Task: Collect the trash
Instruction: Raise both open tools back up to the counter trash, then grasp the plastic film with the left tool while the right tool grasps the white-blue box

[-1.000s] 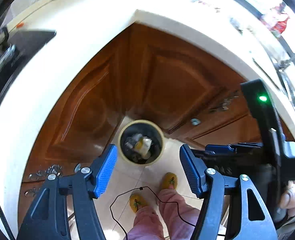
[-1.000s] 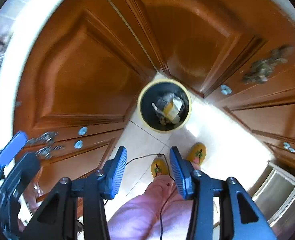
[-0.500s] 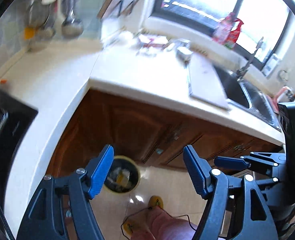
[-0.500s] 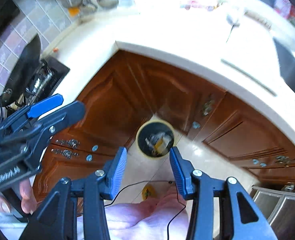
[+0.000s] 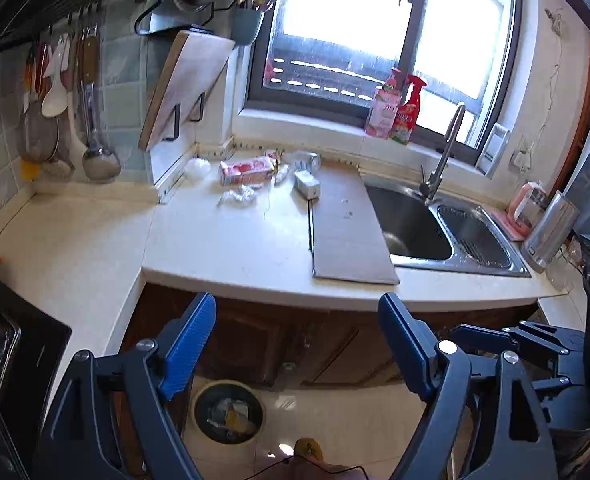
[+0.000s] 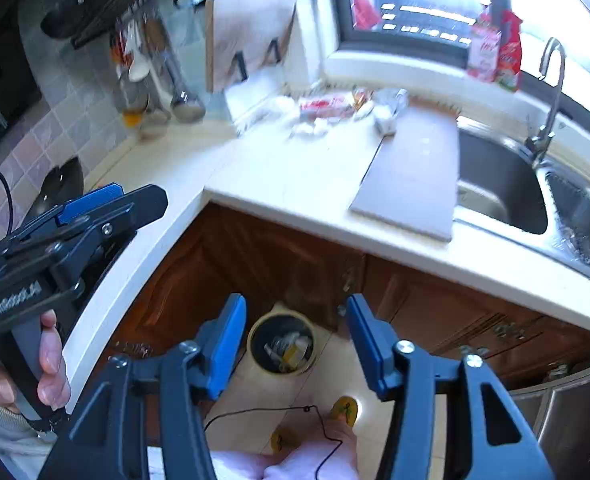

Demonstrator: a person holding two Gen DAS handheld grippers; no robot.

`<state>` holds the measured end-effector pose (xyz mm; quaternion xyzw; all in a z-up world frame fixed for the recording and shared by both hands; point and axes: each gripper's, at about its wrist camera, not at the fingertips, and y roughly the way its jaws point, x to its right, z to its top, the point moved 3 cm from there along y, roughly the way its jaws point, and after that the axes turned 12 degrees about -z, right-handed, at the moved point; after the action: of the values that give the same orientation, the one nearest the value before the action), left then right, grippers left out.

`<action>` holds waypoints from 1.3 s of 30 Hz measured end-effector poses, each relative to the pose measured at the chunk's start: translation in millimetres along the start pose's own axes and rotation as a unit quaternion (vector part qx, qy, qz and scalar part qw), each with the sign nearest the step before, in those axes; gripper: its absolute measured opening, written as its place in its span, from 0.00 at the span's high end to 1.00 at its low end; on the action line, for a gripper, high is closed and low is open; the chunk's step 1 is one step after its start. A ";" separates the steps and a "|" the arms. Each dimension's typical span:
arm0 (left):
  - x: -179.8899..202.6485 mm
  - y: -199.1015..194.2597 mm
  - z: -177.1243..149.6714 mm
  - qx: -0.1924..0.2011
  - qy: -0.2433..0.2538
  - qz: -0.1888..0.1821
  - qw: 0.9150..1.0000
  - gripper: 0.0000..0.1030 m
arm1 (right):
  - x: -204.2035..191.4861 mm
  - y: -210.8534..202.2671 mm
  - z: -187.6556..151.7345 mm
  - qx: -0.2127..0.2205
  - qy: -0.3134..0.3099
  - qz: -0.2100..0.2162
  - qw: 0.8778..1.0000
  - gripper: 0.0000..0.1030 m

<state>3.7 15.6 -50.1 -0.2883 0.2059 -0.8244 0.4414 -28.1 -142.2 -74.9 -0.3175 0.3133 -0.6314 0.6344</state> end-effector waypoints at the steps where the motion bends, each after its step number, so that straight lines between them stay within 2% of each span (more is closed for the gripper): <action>1: 2.4 -0.4 4.2 0.004 -0.001 -0.001 1.000 0.18 | 4.3 -3.2 3.8 0.006 0.004 -0.002 1.000 0.45; 6: 12.0 6.9 30.3 0.015 0.006 -0.001 1.000 0.16 | 23.4 -7.0 23.0 0.026 0.020 -0.009 0.999 0.44; 8: 14.6 10.6 42.4 0.021 0.010 0.004 1.000 0.09 | 32.4 -5.2 33.9 0.034 0.028 -0.008 0.999 0.43; 12: 16.2 22.3 68.2 0.033 0.020 0.014 0.999 0.06 | 45.3 6.2 56.9 0.049 0.034 -0.009 0.998 0.43; 14: 15.1 33.4 82.9 0.037 0.027 0.024 0.999 0.01 | 53.4 14.9 71.6 0.054 0.036 -0.007 0.998 0.40; 16: 12.0 47.2 95.1 0.038 0.032 0.034 0.998 0.01 | 62.4 27.5 88.9 0.059 0.038 -0.002 0.998 0.36; 24: -26.3 145.2 143.5 -0.024 0.018 0.071 0.997 0.01 | 89.9 101.3 163.3 0.045 0.017 -0.008 0.999 0.34; 29: -61.2 215.8 161.8 -0.070 -0.003 0.092 0.993 0.01 | 105.8 158.8 206.6 0.013 0.014 -0.001 1.000 0.34; 35: -115.6 305.5 166.8 -0.139 -0.063 0.101 0.983 0.01 | 117.6 239.0 253.2 -0.026 -0.006 -0.014 1.000 0.34; 39: -148.9 348.5 165.9 -0.154 -0.106 0.111 0.976 0.01 | 118.0 300.0 278.3 -0.055 -0.013 -0.022 0.998 0.34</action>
<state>391.1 -55.7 -176.5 -0.4146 0.3131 -0.6933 0.4993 375.5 -257.9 -146.4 -0.3671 0.3326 -0.6231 0.6053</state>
